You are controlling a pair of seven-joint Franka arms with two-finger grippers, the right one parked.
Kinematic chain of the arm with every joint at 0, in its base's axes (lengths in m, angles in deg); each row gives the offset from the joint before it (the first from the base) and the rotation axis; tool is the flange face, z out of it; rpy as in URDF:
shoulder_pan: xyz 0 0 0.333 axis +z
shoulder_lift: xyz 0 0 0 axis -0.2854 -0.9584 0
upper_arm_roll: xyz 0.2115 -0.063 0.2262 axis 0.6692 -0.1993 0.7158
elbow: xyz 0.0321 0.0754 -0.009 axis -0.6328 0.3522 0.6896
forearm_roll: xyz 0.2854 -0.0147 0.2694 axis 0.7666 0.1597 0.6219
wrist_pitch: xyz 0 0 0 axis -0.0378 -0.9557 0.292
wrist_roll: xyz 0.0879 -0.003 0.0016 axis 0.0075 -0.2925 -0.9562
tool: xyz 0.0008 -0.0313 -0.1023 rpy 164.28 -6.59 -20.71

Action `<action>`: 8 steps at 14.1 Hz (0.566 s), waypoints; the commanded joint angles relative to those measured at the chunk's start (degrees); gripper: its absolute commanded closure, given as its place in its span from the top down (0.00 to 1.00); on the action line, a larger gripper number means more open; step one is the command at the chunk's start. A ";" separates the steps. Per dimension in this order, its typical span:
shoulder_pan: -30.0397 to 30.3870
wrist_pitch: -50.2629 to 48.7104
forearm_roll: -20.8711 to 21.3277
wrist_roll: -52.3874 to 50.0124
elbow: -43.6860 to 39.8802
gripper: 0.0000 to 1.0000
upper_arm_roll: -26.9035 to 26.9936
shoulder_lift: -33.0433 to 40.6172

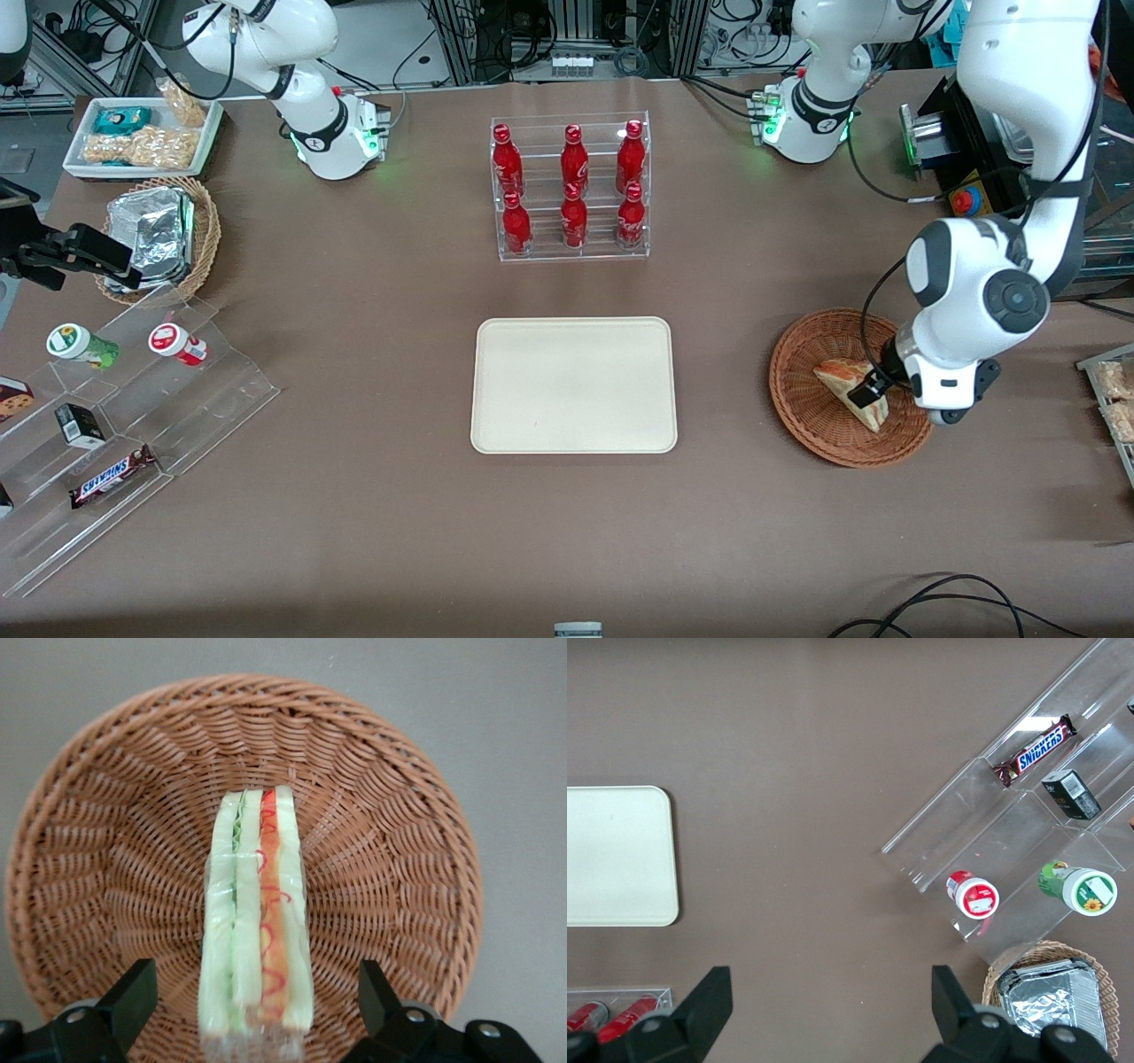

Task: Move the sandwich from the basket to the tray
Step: 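Close the left gripper on the wrapped sandwich and lift it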

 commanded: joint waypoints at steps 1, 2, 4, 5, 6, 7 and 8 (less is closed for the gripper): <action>-0.24 0.45 -0.53 -2.17 -2.42 0.63 -0.05 -3.58; -0.16 0.27 -0.53 -2.70 -2.16 0.18 -0.05 -3.77; -0.15 -0.51 -0.44 -2.44 -2.24 0.03 -0.05 -3.33; -0.15 -2.87 -0.44 -2.53 -2.68 0.03 0.04 -2.55; -0.24 -6.20 -0.36 -2.62 -4.08 0.03 -0.05 -1.93; -0.68 -10.84 -0.36 -2.70 -6.44 0.03 -0.05 -1.75; -1.90 -15.85 -0.18 -3.14 -9.07 0.03 -0.05 -1.84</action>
